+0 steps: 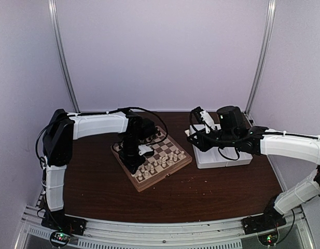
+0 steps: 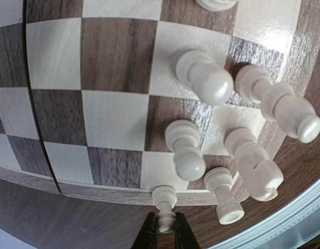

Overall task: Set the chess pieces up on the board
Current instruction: Place the chess piece on the chessboard.

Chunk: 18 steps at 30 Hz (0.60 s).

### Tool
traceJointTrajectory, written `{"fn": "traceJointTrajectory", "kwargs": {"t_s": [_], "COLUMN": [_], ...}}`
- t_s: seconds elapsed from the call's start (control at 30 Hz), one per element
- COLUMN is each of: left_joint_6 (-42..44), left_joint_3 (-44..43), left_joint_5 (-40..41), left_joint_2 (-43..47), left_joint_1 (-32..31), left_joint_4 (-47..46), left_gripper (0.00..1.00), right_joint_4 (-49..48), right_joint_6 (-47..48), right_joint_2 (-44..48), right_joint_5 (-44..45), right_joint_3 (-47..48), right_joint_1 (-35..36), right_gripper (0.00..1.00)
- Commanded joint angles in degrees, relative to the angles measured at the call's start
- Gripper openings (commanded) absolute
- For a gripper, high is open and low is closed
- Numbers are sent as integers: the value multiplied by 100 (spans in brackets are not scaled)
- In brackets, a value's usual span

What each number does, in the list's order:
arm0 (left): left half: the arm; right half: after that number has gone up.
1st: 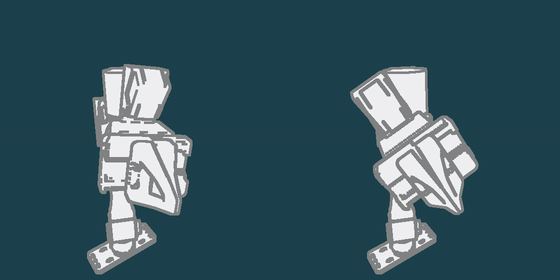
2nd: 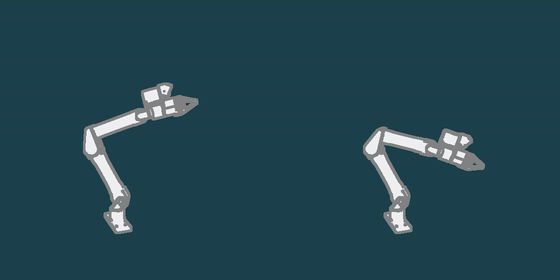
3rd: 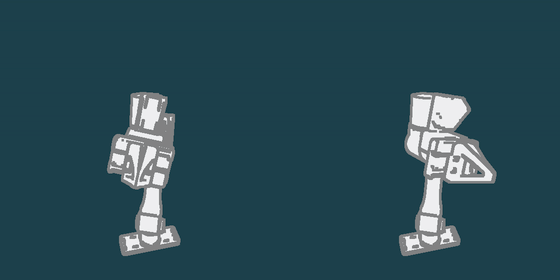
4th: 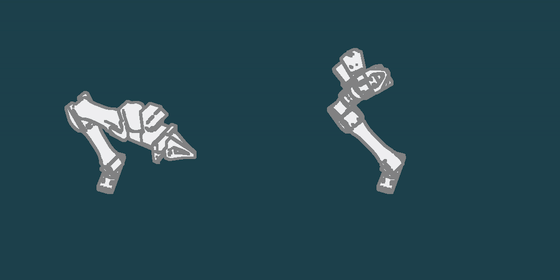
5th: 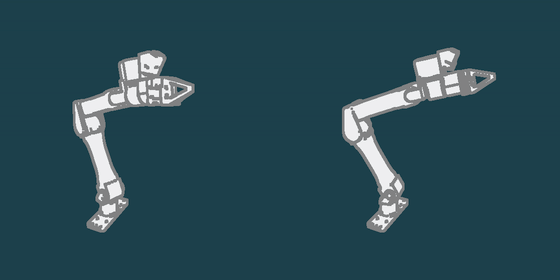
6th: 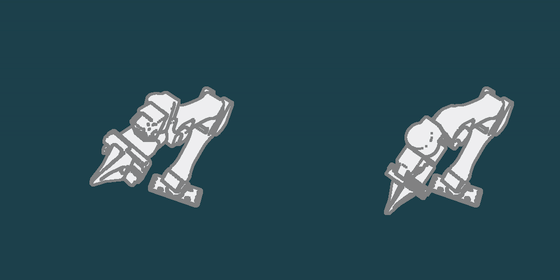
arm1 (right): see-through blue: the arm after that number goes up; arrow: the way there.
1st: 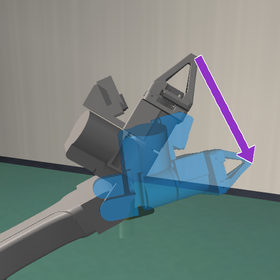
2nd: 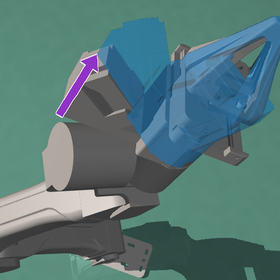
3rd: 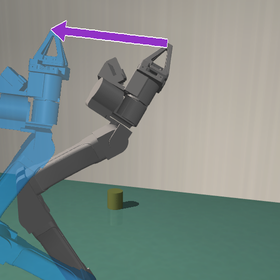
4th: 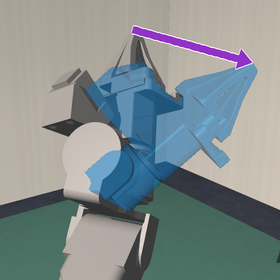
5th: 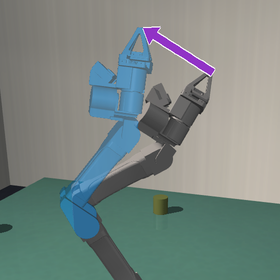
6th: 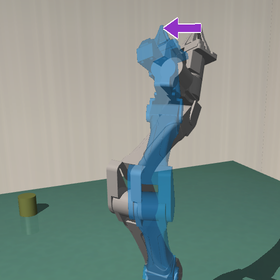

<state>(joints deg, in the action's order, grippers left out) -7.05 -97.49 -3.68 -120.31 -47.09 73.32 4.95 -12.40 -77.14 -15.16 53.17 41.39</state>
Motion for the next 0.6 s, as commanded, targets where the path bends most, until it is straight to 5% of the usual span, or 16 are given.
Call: {"fn": "traceJointTrajectory", "kwargs": {"t_s": [0.0, 0.57], "left_joint_6": [-20, 2], "left_joint_3": [30, -197], "left_joint_5": [-82, -181], "left_joint_2": [156, 31], "left_joint_1": [-37, -37], "left_joint_4": [-79, -247], "left_gripper": [8, 7], "right_joint_4": [15, 51], "right_joint_6": [-33, -16], "right_joint_2": [86, 94], "right_joint_5": [19, 28], "right_joint_3": [45, 49], "right_joint_1": [-31, -25], "right_gripper": [9, 8]}}
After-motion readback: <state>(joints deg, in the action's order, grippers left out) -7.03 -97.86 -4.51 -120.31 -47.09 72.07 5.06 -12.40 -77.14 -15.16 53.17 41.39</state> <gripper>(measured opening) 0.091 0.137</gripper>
